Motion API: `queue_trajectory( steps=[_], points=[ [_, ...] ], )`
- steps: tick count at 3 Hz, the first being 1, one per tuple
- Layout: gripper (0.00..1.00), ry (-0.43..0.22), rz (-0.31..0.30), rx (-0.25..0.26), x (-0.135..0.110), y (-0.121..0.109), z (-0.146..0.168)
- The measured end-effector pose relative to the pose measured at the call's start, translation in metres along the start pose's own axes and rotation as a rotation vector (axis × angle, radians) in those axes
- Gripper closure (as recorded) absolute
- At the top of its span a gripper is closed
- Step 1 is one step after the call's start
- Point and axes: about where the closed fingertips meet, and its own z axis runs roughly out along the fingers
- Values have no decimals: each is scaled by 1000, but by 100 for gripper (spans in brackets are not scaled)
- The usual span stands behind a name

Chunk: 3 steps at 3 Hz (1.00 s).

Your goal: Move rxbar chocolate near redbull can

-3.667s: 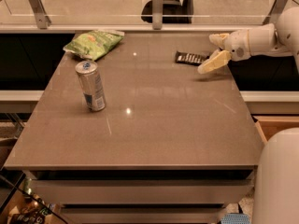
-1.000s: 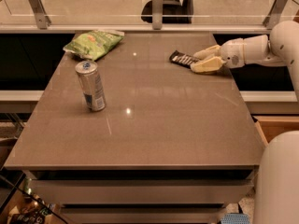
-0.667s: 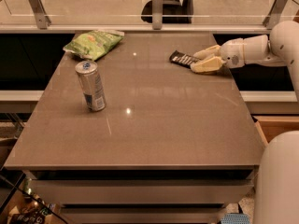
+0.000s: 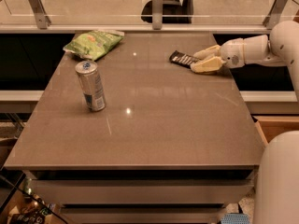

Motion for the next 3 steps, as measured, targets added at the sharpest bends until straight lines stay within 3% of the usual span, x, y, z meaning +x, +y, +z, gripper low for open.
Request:
queue_trajectory(
  steps=[1,3],
  points=[
    [100,1,0,-2,-1,0,0],
    [100,61,-5,-72,-56,25,-4]
  ],
)
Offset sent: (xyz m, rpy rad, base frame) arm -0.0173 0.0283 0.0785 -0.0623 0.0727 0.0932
